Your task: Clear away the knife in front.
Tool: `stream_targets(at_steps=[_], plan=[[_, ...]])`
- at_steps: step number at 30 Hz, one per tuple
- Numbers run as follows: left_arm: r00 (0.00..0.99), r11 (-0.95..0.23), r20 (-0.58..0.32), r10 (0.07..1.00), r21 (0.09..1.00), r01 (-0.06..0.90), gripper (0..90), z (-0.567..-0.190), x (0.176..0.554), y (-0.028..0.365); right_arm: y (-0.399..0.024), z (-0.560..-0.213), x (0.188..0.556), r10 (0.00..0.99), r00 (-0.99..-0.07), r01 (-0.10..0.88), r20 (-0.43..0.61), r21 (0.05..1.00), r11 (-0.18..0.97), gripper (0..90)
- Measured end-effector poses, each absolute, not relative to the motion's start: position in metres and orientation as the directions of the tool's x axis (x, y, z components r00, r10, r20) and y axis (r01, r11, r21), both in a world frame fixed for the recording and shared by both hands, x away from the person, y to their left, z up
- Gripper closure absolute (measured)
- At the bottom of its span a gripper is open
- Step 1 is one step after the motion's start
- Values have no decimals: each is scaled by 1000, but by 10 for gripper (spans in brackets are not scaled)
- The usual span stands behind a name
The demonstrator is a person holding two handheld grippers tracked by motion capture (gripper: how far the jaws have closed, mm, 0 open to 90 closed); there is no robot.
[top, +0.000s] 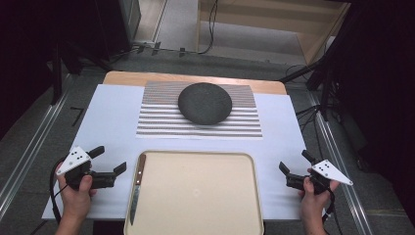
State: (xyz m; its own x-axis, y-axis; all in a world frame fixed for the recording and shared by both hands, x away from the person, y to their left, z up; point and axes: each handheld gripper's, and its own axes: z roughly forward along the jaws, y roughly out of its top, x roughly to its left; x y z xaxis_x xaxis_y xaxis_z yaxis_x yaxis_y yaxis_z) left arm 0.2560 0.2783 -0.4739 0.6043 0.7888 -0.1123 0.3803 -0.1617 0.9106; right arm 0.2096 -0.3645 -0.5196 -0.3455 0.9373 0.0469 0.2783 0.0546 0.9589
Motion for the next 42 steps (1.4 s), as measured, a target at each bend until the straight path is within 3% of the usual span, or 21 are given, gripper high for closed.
stream_targets(at_steps=[27, 42], plan=[[509, -120, -111, 854, 909, 399, 0, -480, 261, 338, -364, -520, 210, 938, -344, 280, 47, 959, 54, 0], [488, -94, -131, 863, 908, 409, 0, -489, 263, 346, -364, -520, 211, 935, -352, 283, 41, 957, 64, 0]])
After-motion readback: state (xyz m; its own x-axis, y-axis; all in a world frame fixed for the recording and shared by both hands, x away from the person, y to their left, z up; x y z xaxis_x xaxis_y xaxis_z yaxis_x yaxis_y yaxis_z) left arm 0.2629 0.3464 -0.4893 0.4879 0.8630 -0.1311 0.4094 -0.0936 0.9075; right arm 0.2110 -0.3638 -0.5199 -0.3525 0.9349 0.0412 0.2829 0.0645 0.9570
